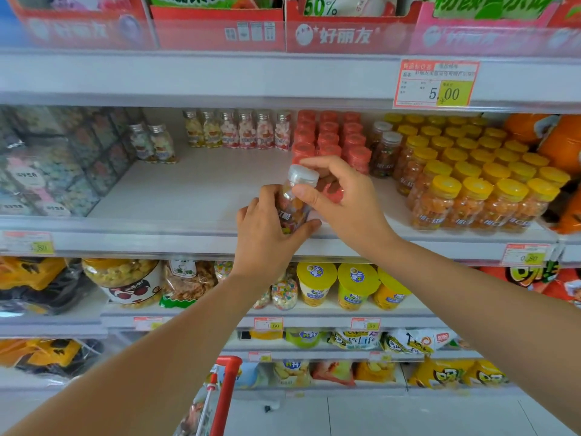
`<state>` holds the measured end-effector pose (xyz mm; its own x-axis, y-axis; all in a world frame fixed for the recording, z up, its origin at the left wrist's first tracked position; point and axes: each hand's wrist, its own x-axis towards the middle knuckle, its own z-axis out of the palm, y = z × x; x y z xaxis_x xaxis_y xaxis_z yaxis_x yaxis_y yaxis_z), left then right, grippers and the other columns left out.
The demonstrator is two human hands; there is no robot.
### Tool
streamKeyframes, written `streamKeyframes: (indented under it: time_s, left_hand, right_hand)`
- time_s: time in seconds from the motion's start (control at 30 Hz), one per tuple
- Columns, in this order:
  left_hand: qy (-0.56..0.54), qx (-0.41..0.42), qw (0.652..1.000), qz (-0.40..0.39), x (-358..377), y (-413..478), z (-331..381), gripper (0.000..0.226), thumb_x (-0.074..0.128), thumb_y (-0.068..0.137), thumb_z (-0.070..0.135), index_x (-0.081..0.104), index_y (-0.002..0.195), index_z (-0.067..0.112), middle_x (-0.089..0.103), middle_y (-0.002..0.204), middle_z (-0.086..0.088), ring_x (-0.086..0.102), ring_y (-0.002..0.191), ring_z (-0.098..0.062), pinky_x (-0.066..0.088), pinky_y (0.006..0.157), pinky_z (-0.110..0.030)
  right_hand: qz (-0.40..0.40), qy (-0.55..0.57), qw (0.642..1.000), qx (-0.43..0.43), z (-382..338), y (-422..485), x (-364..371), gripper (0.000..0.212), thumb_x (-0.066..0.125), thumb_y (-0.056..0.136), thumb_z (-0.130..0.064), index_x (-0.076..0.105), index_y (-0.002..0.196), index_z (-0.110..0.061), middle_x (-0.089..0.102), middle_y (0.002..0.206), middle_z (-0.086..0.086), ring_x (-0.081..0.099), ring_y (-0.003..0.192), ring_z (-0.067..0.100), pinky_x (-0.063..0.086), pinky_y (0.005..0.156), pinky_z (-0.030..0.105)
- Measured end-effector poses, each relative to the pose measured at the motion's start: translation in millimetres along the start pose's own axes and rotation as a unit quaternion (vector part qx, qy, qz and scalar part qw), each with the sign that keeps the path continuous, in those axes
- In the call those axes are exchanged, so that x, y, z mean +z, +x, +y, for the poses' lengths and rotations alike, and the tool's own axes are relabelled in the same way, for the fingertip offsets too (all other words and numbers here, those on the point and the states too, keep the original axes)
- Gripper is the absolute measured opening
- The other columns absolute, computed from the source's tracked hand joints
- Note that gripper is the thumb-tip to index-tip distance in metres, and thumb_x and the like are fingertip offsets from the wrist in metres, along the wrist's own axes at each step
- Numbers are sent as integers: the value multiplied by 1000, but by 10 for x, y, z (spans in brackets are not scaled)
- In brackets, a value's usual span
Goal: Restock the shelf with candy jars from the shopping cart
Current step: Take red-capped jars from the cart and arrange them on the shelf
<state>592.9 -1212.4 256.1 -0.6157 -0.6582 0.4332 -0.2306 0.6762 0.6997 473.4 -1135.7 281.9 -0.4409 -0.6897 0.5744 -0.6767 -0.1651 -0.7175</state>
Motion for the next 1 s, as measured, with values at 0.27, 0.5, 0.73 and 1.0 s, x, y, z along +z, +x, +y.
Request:
streamKeyframes:
  time_s: [0.27, 0.5, 0.73, 1.0]
  left_hand:
    - [-21, 24, 999, -41, -165, -49, -57, 45, 40, 84, 46, 49, 122, 24, 51, 109, 18, 41, 104, -1, 32, 92, -29]
    - [88, 114, 990, 4, 95, 106, 173, 49, 38, 84, 39, 55, 123, 16, 54, 118, 0, 45, 111, -20, 26, 93, -26]
    - [201, 169, 965, -16, 409, 438, 411, 59, 33, 82, 42, 55, 127, 11, 54, 134, -7, 37, 134, -32, 18, 111, -43]
    - [313, 216, 922, -75, 620, 720, 393, 78, 17, 79, 54, 46, 140, 16, 42, 148, -7, 26, 143, -28, 11, 116, -48]
  right_hand:
    - [11, -14, 1000, -20, -21, 13, -103, 29, 63, 89, -20, 64, 115, -9, 65, 99, -12, 59, 83, 0, 47, 75, 18]
    - [46, -130, 990, 34, 57, 89, -794, 35, 63, 81, -25, 64, 116, -22, 68, 93, -7, 59, 70, 7, 50, 69, 26]
    - [-104, -306, 943, 82, 125, 232, -1321, 37, 65, 89, -29, 60, 126, -24, 66, 113, -2, 62, 94, 14, 46, 84, 28]
    - [-169, -380, 906, 75, 393, 425, -1448, 39, 58, 94, -25, 52, 132, -23, 53, 129, 5, 51, 117, 22, 35, 95, 26]
